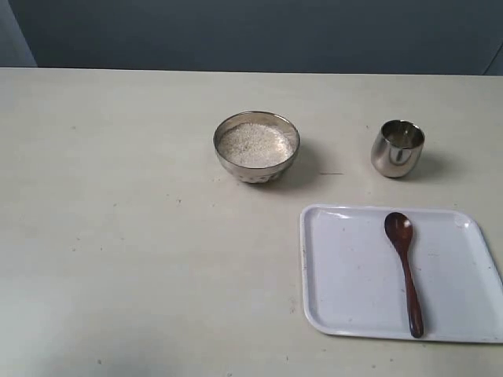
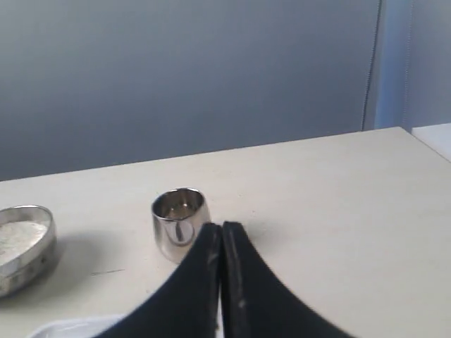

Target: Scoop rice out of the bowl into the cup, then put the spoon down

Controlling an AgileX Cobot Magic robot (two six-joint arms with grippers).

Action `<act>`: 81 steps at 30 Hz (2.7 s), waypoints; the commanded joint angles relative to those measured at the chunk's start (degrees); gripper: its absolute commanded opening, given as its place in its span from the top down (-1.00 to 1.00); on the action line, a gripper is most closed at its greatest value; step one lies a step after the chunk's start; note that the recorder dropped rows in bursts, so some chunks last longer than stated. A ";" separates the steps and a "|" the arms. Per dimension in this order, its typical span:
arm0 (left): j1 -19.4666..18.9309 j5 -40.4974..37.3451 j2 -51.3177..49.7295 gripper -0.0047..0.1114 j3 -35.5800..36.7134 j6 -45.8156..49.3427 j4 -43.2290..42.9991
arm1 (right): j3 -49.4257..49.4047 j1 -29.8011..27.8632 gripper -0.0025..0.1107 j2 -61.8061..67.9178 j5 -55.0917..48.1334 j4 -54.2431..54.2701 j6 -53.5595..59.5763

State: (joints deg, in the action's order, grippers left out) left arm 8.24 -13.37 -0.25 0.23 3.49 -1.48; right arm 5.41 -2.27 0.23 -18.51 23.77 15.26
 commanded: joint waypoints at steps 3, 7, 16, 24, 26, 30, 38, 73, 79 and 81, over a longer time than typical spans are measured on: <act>0.47 0.08 0.25 0.91 -0.23 -0.37 -0.17 | -0.49 -4.26 0.96 -0.23 -4.57 0.79 5.10; 0.47 0.08 0.25 0.91 -0.23 -0.37 -0.17 | -1.17 -4.39 0.96 -0.23 -7.05 -0.66 3.81; 0.47 0.08 0.25 0.91 -0.23 -0.37 -0.17 | -4.23 -4.39 0.96 -0.23 -4.19 -13.50 -12.62; 0.47 0.08 0.25 0.91 -0.23 -0.37 -0.17 | -5.41 -4.39 0.96 -0.23 -3.61 -14.44 -12.47; 0.47 0.08 0.25 0.91 -0.23 -0.37 -0.17 | -5.41 -4.39 0.96 -0.23 -3.61 -14.70 -12.35; 0.47 0.08 0.25 0.91 -0.23 -0.37 -0.17 | -5.41 -4.39 0.96 -0.23 -3.50 -15.70 -12.20; 0.47 0.08 0.25 0.91 -0.23 -0.37 -0.17 | -5.41 -4.39 0.96 -0.23 -3.50 -16.02 -12.33; 0.47 0.08 0.25 0.91 -0.23 -0.37 -0.17 | -5.41 -4.39 0.96 -0.23 -2.67 -17.05 -12.44; 0.47 0.08 0.25 0.91 -0.23 -0.37 -0.17 | -5.41 -4.39 0.96 -0.23 -2.67 -17.05 -12.44; 0.47 0.08 0.25 0.91 -0.23 -0.37 -0.17 | -5.41 -4.39 0.96 -0.23 -2.67 -17.05 -12.44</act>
State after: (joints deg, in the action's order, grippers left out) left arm 8.24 -13.37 -0.25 0.23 3.49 -1.48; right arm 0.28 -6.39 0.23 -21.77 7.03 2.71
